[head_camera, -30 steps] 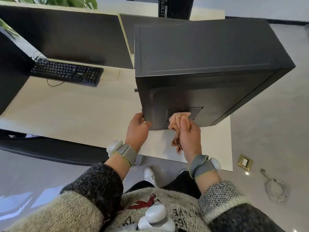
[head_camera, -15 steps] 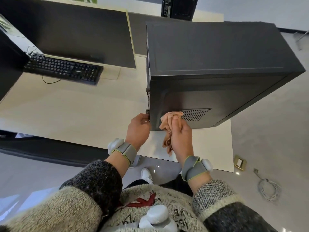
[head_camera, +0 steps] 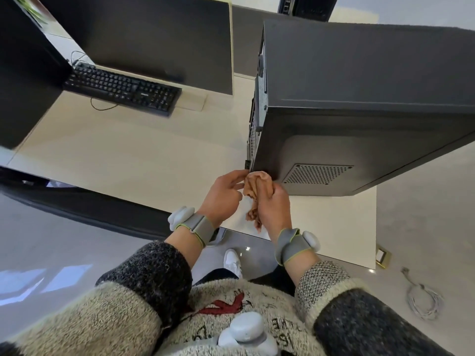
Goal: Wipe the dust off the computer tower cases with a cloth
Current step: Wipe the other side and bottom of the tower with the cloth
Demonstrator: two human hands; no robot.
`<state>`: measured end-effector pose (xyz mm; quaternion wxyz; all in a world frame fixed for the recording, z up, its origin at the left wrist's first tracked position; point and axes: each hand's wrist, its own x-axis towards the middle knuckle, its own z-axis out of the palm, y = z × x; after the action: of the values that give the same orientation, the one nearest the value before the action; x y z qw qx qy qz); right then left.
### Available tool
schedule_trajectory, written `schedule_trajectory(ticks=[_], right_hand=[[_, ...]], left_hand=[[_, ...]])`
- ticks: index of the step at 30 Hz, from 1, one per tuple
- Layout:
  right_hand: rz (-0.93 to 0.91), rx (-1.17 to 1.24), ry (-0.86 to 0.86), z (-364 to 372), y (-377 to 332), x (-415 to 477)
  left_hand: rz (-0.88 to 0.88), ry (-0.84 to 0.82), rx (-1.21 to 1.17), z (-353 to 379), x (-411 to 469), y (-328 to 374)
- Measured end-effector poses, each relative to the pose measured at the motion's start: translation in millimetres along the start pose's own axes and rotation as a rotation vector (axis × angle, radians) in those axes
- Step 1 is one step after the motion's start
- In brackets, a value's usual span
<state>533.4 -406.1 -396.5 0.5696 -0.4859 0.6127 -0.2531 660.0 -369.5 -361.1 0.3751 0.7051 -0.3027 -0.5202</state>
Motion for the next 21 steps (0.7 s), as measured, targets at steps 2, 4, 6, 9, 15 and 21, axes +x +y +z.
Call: schedule_trajectory(ticks=[2, 4, 6, 9, 15, 21], right_hand=[[0.111, -0.040, -0.051, 9, 11, 8], [0.149, -0.043, -0.079, 16, 19, 12], [0.123, -0.022, -0.079, 17, 8, 3], [0.045, 0.080, -0.008, 10, 5, 0], [0.419, 0.200, -0.111, 1, 19, 15], [0.046, 0.151, -0.081, -9, -4, -4]], left_hand=[[-0.006, -0.014, 0.017, -2, -2, -1], [-0.006, -0.020, 0.033, -4, -5, -3], [0.001, -0.017, 0.056, -6, -4, -7], [-0.007, 0.001, 0.084, -9, -3, -14], [-0.028, 0.061, 0.089, -7, -1, -9], [-0.045, 0.118, 0.028, -1, 5, -2]])
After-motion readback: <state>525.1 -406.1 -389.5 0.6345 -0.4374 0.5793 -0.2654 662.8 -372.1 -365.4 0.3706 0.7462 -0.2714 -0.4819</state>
